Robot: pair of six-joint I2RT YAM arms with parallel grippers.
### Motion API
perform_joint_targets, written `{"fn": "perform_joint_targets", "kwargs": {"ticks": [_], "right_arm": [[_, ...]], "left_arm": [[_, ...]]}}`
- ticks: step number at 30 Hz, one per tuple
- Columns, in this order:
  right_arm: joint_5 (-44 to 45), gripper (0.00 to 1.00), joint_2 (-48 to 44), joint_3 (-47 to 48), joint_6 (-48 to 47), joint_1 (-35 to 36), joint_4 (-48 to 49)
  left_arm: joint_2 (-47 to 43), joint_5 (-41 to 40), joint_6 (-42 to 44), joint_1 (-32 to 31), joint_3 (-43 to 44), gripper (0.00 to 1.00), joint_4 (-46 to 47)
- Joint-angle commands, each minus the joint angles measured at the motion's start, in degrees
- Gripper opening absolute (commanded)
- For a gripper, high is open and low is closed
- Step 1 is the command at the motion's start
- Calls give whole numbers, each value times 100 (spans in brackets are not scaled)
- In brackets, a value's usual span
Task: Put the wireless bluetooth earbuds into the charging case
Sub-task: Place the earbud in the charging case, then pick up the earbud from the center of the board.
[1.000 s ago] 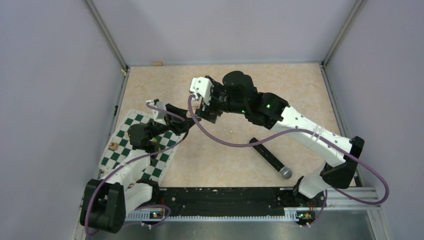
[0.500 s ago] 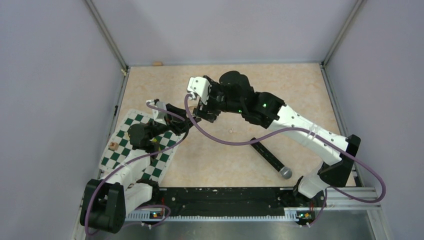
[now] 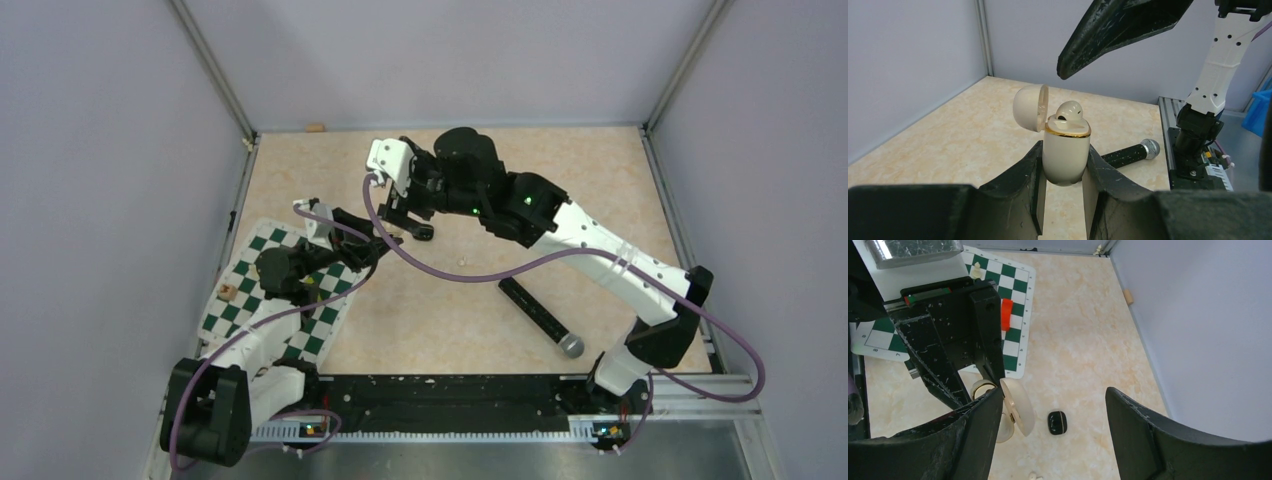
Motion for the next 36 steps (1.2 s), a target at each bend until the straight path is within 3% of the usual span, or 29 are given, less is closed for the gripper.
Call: {"fn": "perform_joint_targets", "kwargs": {"ticks": [1,5,7,8,9,11,18,24,27,32,36], "right_arm": [[-157,74,-83,301,-30,73,-161],[-29,75,-469,-7,-368,63,-206],[84,78,-708,-290,-583,-20,-165],[160,83,-840,-470,-690,-100,-113],[263,94,-972,-711,-764,-212,10],[307,99,-1248,-1263,-822,-579,357],[-401,99,-1627,-3211,-1104,-2014,1055],[-955,97,-1391,-4316,-841,-2413,1834],[-1017,95,-982,-4447,-530,-2418,2044],[-290,90,-100,-4131,-43,-2417,2133],[195,91,433,-4041,179,-2408,2381]], "left_arm": [[-85,25,-319,-7,220,2,460],[-117,-23,-408,-11,228,0,445],[-146,-76,-193,-11,334,0,-32],[-163,-76,3,-11,435,0,-473],[-173,-10,240,-11,564,0,-869],[-176,228,637,-11,706,0,-1302],[-191,784,991,5,857,0,-1454],[-369,1140,1780,24,1131,0,-2902],[-493,963,1991,48,1097,0,-3161],[-595,558,1506,58,646,1,-2222],[-586,448,1439,85,585,2,-2123]]}}
